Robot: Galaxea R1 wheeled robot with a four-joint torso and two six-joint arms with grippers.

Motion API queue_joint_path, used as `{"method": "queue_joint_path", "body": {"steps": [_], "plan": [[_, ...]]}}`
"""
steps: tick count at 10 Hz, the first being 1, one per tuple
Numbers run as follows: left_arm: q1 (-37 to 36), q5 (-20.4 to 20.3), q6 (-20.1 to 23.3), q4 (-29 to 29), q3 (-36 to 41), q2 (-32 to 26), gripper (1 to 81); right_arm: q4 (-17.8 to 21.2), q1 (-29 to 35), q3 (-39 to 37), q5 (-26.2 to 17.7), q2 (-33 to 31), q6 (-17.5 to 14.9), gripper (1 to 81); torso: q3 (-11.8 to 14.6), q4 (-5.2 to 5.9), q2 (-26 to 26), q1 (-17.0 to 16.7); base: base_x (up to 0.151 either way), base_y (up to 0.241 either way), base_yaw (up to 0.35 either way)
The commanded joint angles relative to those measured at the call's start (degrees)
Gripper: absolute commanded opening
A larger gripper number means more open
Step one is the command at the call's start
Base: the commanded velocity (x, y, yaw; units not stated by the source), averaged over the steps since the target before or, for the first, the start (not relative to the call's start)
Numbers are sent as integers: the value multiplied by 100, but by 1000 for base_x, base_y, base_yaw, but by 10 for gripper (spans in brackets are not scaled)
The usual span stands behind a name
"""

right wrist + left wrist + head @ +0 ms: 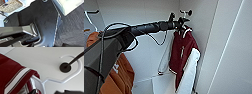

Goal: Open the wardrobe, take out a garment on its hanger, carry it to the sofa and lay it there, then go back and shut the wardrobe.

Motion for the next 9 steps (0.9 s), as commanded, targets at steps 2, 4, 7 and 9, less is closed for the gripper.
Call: {"method": "queue_joint_path", "body": {"steps": [2, 4, 7, 9], "plan": [[-1002, -412, -3, 105, -22, 122, 811, 113, 154, -23, -343, 32, -1, 811, 0, 0, 0, 0, 0, 0, 0], [-984, -632, -3, 184, 153, 140, 811, 166, 128, -67, -342, 15, 8, 811, 0, 0, 0, 0, 0, 0, 0], [-984, -1021, -3, 281, 374, 228, 811, 228, 110, -67, -369, 50, -1, 811, 0, 0, 0, 0, 0, 0, 0], [-976, -1187, -3, 316, 409, 325, 811, 219, 110, -42, -378, 94, -18, 811, 0, 0, 2, 2, 0, 0, 0]]}}
